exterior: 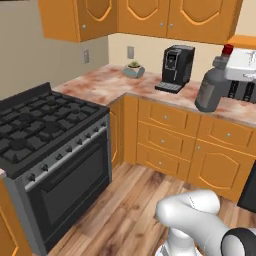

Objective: There is a bowl on the dining counter. Grab a lemon wedge from the fridge and place it in the bowl. Then get the liquor bottle and glass cup from the cabinet and place them next to the bowl.

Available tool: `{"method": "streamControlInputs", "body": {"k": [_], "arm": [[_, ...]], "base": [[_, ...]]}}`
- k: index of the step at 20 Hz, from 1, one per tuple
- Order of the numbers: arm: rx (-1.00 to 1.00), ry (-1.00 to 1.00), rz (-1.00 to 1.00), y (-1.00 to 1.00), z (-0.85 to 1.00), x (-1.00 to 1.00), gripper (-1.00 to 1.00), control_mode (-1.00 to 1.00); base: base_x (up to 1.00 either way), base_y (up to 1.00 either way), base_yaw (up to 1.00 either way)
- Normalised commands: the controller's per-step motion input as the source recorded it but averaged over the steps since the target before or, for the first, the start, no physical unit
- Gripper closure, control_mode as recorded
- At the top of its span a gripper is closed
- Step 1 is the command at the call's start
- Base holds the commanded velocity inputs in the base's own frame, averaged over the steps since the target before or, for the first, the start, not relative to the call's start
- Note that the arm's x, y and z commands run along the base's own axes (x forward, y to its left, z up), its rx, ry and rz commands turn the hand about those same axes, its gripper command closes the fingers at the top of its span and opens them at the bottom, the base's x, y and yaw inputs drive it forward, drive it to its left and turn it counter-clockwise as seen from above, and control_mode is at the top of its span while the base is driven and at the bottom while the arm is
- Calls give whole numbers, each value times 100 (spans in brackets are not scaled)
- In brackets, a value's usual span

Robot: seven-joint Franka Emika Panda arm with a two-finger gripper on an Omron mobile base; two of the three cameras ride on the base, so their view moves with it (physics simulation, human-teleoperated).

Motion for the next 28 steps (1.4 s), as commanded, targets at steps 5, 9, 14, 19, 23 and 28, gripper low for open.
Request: {"method": "streamControlInputs", "body": {"k": [5,9,14,19,23,28], "arm": [[0,0,0,0,0,0,100,100],[0,0,0,0,0,0,100,100],[0,0,0,0,0,0,100,100],[0,0,0,0,0,0,100,100],[0,0,0,0,0,0,100,100],[0,0,0,0,0,0,100,100]], "base": [[-72,-70,40],[-17,-82,39],[-22,-88,35],[-10,-88,37],[-9,-92,35],[-14,-95,32]]}}
